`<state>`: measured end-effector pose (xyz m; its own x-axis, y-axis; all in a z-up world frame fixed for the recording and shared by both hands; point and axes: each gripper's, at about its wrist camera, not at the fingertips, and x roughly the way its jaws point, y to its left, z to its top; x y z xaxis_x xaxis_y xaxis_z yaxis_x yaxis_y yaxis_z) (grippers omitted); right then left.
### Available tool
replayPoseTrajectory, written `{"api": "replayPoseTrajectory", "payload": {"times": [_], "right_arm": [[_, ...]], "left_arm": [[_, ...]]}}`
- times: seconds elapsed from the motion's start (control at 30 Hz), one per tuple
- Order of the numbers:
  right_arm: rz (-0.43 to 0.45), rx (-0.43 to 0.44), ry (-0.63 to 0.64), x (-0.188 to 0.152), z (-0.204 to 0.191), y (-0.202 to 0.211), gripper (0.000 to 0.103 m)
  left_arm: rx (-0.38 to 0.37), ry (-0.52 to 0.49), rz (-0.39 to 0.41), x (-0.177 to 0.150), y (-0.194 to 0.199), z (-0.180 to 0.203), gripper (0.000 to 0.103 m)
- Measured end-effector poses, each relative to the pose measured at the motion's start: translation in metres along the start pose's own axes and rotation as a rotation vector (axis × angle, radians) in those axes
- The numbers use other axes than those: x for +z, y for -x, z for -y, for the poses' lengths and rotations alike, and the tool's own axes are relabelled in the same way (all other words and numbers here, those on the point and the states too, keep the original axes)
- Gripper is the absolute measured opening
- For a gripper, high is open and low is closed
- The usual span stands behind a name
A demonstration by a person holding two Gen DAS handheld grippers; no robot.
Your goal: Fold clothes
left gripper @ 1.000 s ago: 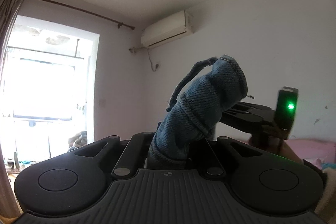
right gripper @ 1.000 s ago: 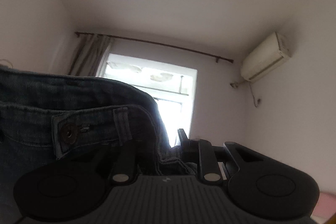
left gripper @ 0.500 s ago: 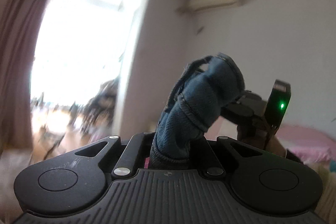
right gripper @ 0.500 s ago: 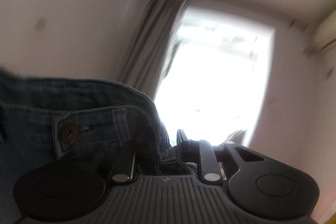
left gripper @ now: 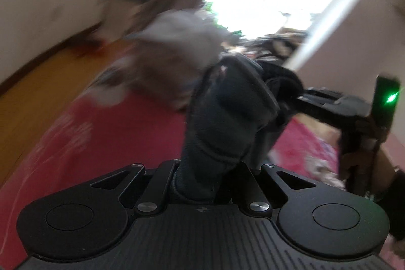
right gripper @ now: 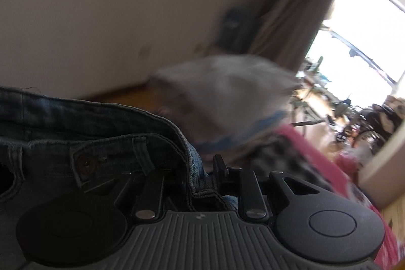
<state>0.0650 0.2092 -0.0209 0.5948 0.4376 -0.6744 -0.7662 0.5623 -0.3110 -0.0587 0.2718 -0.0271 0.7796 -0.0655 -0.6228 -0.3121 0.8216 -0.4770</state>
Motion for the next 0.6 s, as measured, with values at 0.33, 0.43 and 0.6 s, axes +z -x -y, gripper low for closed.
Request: {"api": "replayPoseTrajectory", "payload": {"times": [0.33,0.43,0.6], "right_arm": [[-0.193,0.084,0.155,-0.006,-0.023,-0.187,0.022],[-0.172,0.093,0.185,0.001,-0.036,-0.213,0.022],[-0.246,0.166,0.195,-0.006,-0.044,-0.275,0.028]], "left_arm": [[0.119,0.222,-0.113,0.01,-0.083,-0.132,0.004],[0.123,0.236,-0.101,0.015,-0.099,-0.144,0.004],[0.161,0.236,-0.106,0.007,-0.11,-0.152,0.004]]}}
